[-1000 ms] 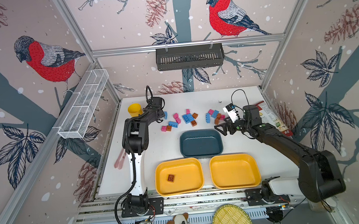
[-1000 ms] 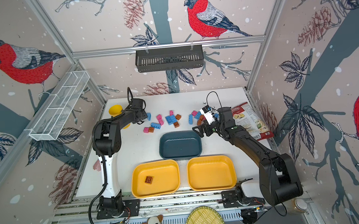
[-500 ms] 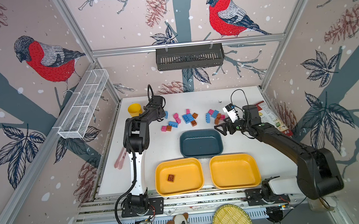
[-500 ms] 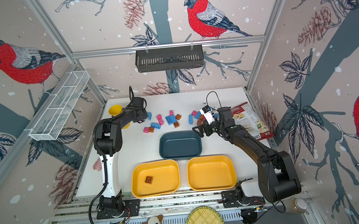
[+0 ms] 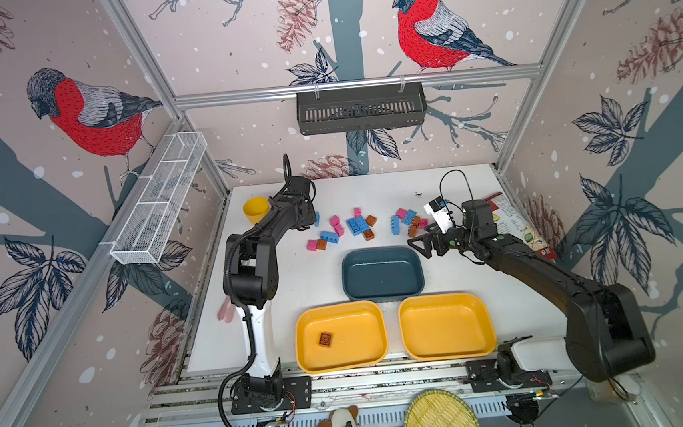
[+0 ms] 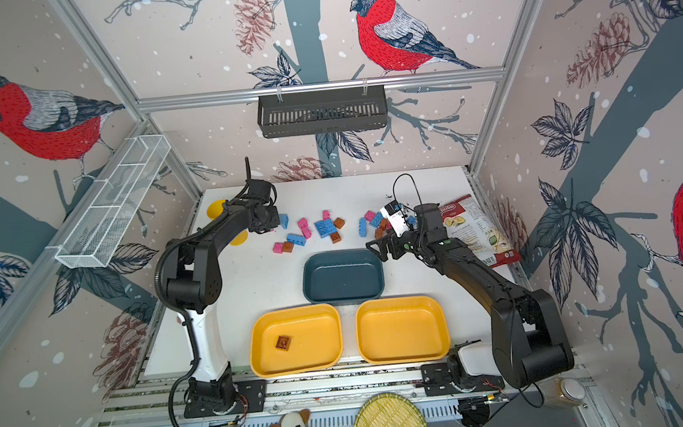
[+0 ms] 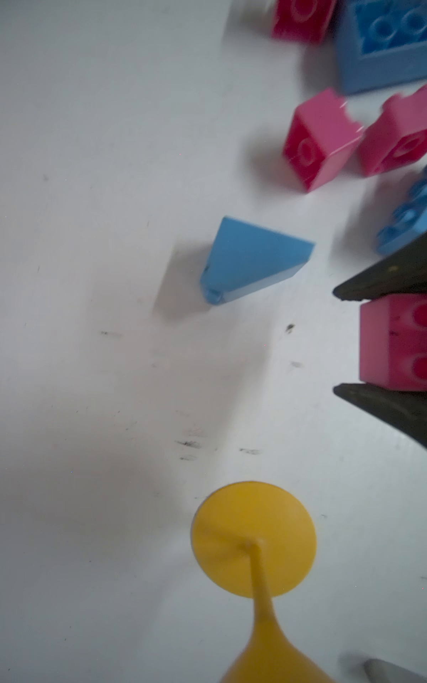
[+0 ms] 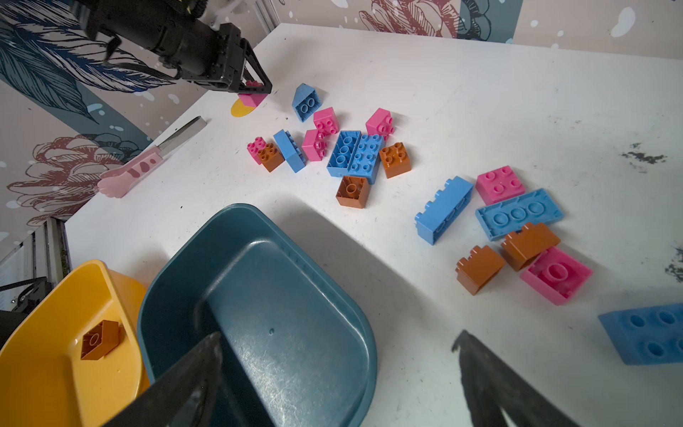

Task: Sort the legos into containers by color
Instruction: 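Carry the pink brick into the teal bin and open the left gripper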

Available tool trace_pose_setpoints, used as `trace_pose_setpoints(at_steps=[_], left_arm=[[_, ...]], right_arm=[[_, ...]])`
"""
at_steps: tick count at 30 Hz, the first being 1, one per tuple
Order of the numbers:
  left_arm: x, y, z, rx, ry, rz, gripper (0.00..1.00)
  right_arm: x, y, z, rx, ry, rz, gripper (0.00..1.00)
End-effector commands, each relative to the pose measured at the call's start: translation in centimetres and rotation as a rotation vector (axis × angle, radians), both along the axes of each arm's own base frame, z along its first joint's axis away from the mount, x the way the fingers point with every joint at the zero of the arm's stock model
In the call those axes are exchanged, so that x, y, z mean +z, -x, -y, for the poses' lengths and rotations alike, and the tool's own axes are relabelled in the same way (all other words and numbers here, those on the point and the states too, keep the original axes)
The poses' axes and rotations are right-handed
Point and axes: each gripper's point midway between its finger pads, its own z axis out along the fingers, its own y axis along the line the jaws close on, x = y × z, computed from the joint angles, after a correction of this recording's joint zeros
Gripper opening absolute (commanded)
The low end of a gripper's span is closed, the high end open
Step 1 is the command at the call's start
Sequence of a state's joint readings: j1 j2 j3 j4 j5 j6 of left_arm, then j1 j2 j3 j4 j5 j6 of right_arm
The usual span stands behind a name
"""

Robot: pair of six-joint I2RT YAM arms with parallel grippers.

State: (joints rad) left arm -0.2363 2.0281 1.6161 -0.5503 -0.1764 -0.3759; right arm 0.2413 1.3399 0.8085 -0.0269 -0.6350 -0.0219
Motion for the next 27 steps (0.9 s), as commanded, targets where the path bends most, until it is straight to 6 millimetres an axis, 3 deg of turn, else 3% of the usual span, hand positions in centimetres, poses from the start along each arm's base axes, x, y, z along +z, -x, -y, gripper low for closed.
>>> trace_pose_setpoints(at_steps=[1,9,13,16,20,24,27], left_arm=[[1.6,3.9,2.3,-0.104,0.018,-0.052,0.27],[5.4,13.2,10.2,-0.305,0.262,-0.052,0.28],[5.1,16.7,15.0,-0.402,0.346,-0.085,0.28],[4.0,18.2,17.3,-0.438,0.371,-0.107,0.28],[1.9,18.7,19.1,-0.464,0.388,-0.131,0.31],[1.1,18.5,19.4,-0.48,0.355,-0.141,0.53],[2.1,17.9,19.1,-0.496,0.317,-0.115,0.67]], right_arm=[[0.8,-0.1,0.0,-0.005,-0.01,0.022,0.99],[0.9,0.0,0.4,-0.022,-0.003,0.024,0.99],[1.0,0.0,1.0,-0.047,0.001,0.028,0.99],[1.1,0.1,1.4,-0.065,0.001,0.034,1.0],[0.9,0.3,1.7,-0.08,0.004,0.027,0.99],[1.6,0.8,1.9,-0.09,0.001,0.05,0.99],[1.9,1.0,2.0,-0.094,-0.002,0.056,0.99]])
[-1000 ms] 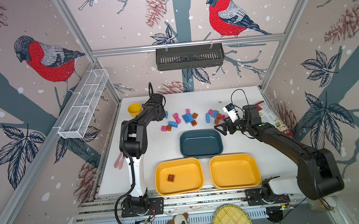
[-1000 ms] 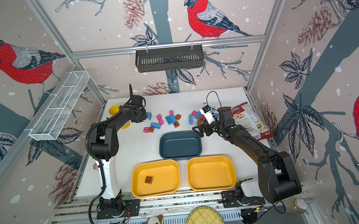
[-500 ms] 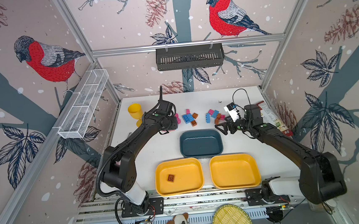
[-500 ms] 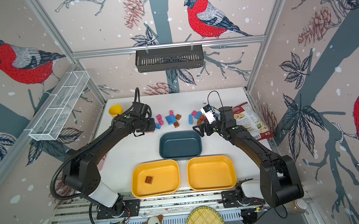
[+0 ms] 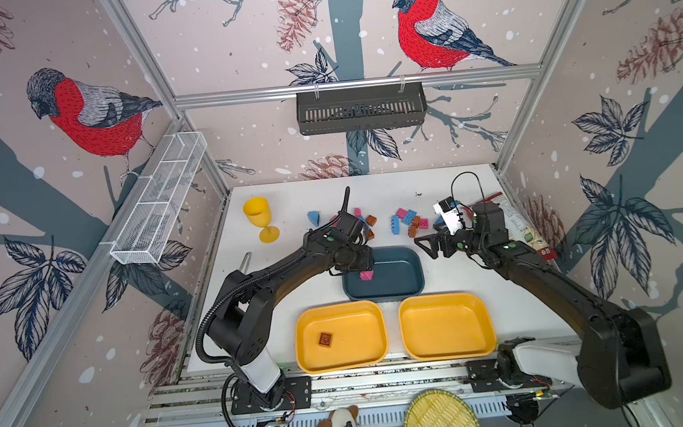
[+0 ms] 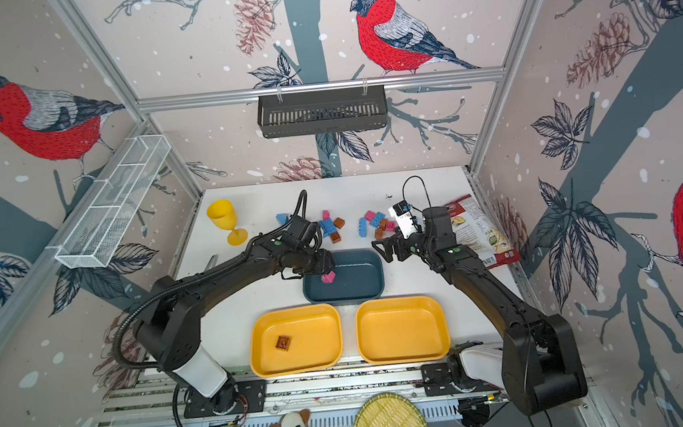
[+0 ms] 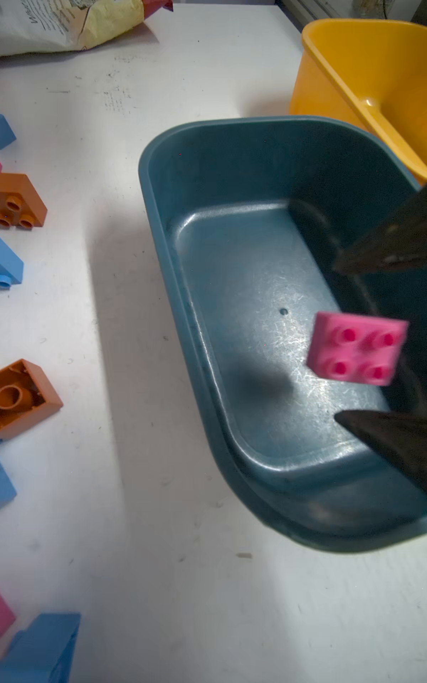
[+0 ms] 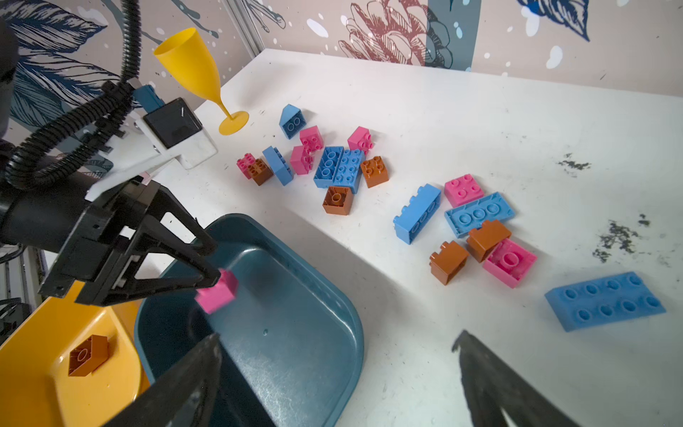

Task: Sort the legos into containers by color
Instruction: 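Carry the pink brick into the teal bin and open the left gripper, then lower the left gripper onto the pink brick beside the orange brick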

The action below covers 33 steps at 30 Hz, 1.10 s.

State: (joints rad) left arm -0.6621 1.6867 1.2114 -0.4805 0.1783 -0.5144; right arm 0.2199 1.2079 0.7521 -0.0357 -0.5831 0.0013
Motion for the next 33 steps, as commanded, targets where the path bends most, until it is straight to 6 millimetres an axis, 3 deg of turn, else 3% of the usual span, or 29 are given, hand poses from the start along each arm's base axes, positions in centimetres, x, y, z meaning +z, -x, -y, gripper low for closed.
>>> trace_pose_setpoints(at_steps=[1,5,10,13,19,27,33], left_arm=[[1.6,-1.2,-0.4,-0.019,-0.036,0.069,0.69],[2.5,-3.0,-3.4,0.023,-0.138,0.099,0.71],[3.5,-6.5,-8.7,0.107,-0.24,0.161,0.71],[2.7,-8.1,-11.9,0.149,-0.354,0.164,0.71],[0.4,-10.9,-16.6,0.265,-0.386,0.153,0.68],[-3.6,-11.0,-19.2,0.239,-0.432,0.082,0.58],[-5.6,-10.7,-19.1,0.213,-0.426,0.06,0.56]], right_arm=[[0.2,0.1,0.2,-0.016,-0.005,0.004,1.0],[0.4,0.1,0.0,-0.008,-0.013,0.006,1.0],[0.5,-0.1,-0.2,-0.001,-0.019,0.007,0.99],[0.5,-0.2,-0.4,0.004,-0.021,0.005,0.99],[0.3,-0.3,-0.8,0.013,-0.023,0.0,0.99],[-0.2,-0.2,-0.9,0.012,-0.014,-0.014,1.0],[-0.5,-0.1,-1.1,0.016,-0.018,-0.022,1.0]])
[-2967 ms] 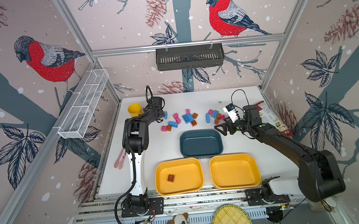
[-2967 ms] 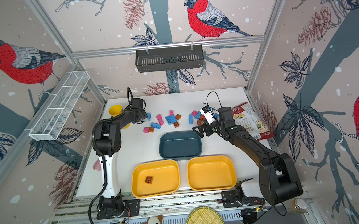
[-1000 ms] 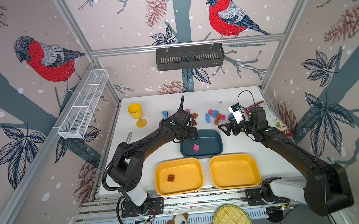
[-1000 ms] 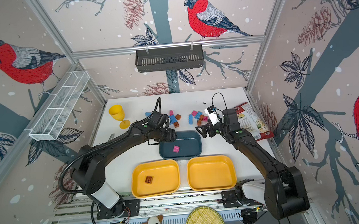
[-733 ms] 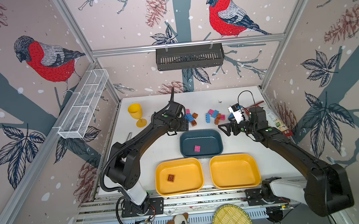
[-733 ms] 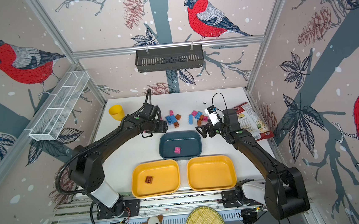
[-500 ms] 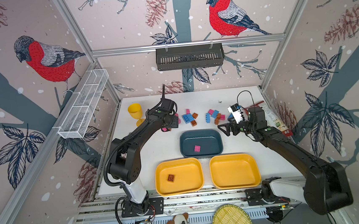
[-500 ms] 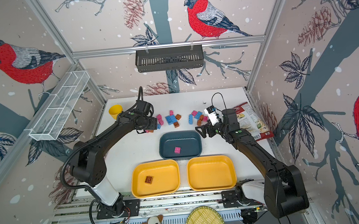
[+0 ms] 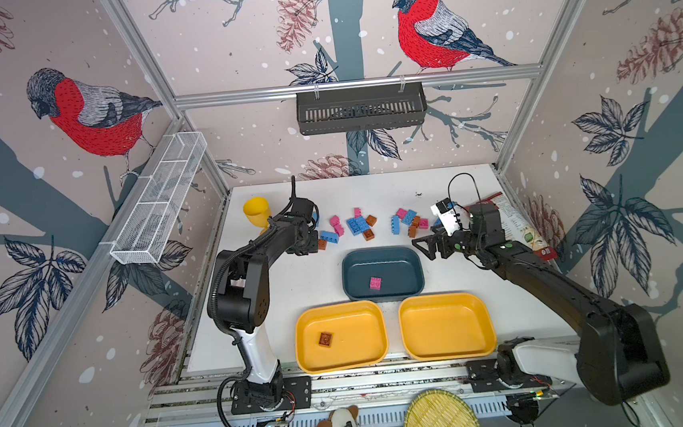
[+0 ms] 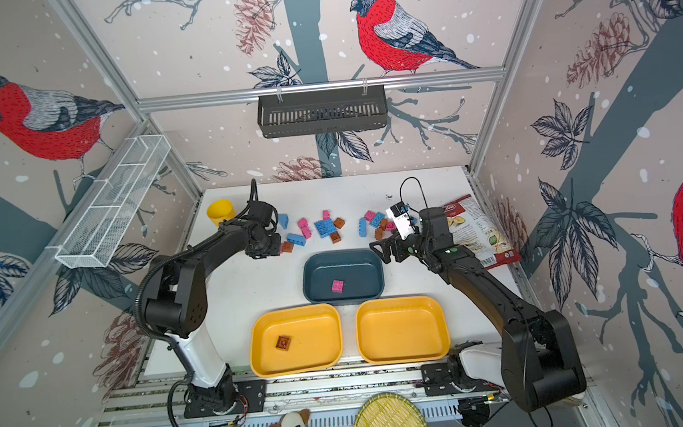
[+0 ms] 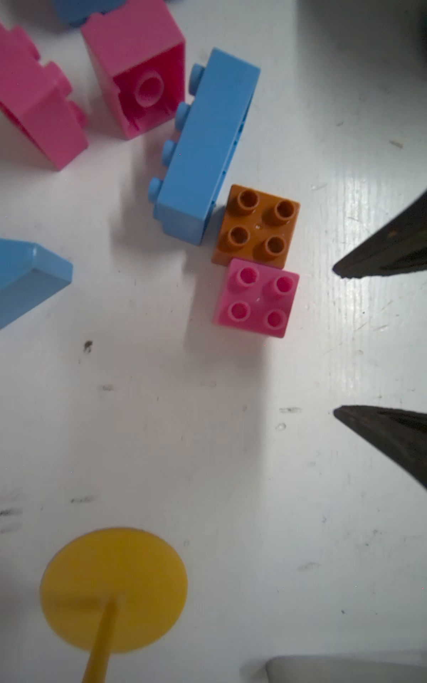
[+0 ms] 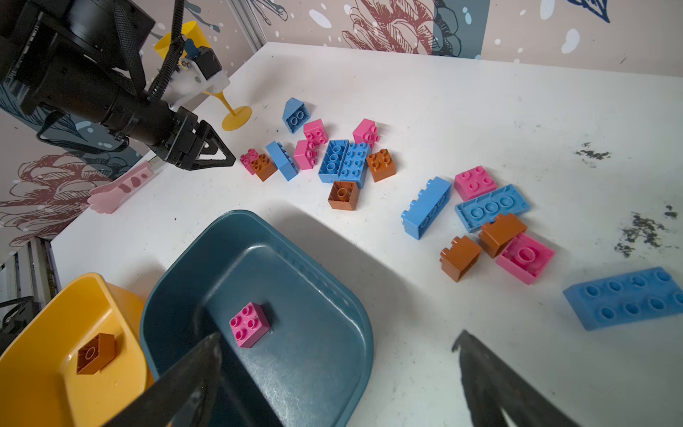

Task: Sort the legos into containers by color
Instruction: 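Lower the left gripper onto the pink brick beside the orange brick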

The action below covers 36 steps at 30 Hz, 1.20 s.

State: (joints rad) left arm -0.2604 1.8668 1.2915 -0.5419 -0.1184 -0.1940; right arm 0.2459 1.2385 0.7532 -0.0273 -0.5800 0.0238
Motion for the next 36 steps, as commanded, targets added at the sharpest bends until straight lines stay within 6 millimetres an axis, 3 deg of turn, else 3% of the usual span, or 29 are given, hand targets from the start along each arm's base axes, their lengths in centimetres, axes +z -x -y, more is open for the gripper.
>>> trace_pose_setpoints(at_steps=[1,13,30,36], left_arm=[[-0.7,-0.5,0.2,-0.023,0.005,0.007,0.55],[-2.3,-2.0,0.4,-0.019,0.018,-0.003,0.54],[-1.9,-4.3,1.5,0.032,0.117,0.034,0.58],[-2.8,-4.6,1.3,0.053,0.116,0.018,0.6]], right_arm=[[0.3,-0.2,-0.3,0.003,-0.011,0.013,0.99],[0.0,-0.3,-0.2,0.001,-0.005,0.01,1.0],[-0.6,-0.5,-0.3,0.007,-0.004,-0.004,0.99],[-0.6,-0.6,-0.3,0.007,-0.003,-0.005,1.0]])
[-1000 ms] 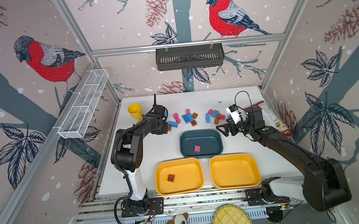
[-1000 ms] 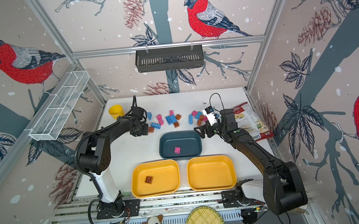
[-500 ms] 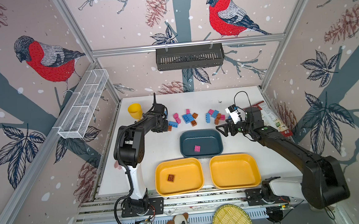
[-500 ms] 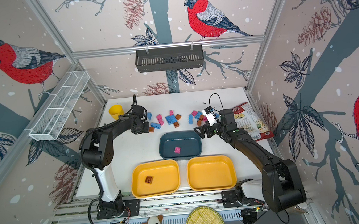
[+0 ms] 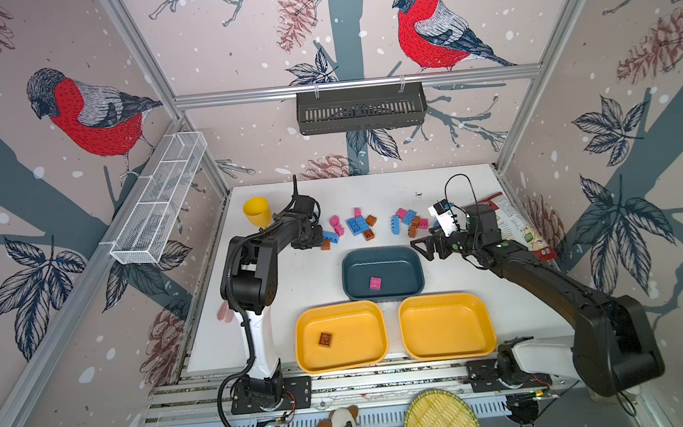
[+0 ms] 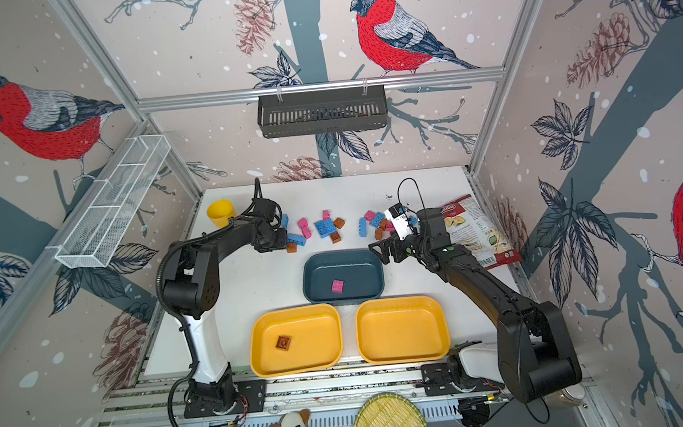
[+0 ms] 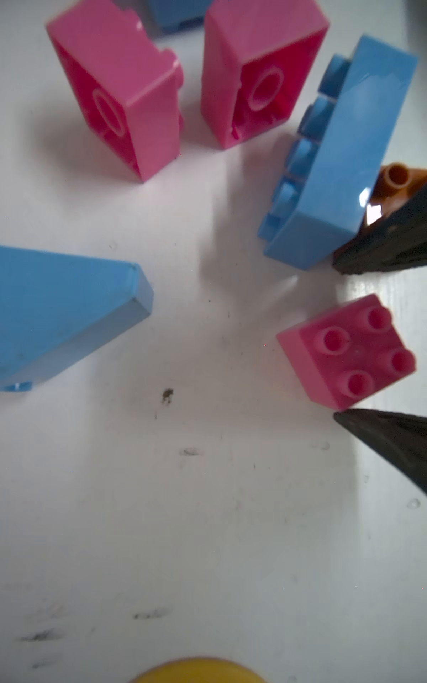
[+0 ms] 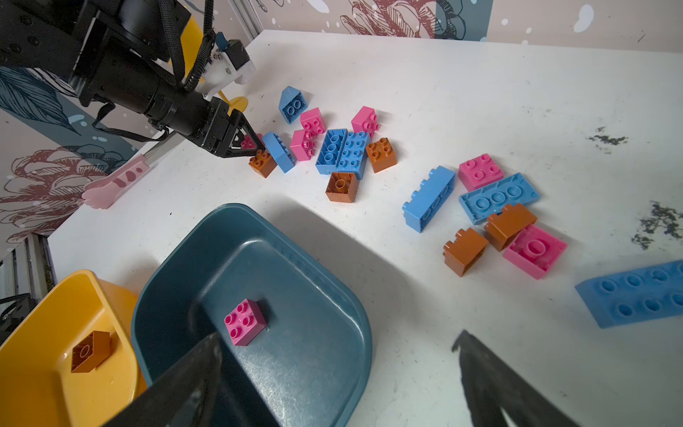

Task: Sort the legos into containers by color
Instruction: 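Close the left gripper on the pink brick and lift it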

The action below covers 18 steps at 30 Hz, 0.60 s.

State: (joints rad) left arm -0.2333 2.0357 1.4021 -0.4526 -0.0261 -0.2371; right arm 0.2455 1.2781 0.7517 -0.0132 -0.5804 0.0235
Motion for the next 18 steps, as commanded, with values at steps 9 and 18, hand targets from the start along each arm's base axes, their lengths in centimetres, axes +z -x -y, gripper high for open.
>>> trace_pose_setpoints(at_steps=[9,18], left_arm=[[-0.23,-1.05,-0.09,0.04,0.017,0.016,0.48],[-0.26,-1.44,-0.28,0.045,0.017,0.017,0.39]], right_arm=[[0.42,-0.35,-0.09,0.007,-0.009,0.02,0.99],[0.77,-0.14,-0.44,0.029,-0.027,0.018,0.99]])
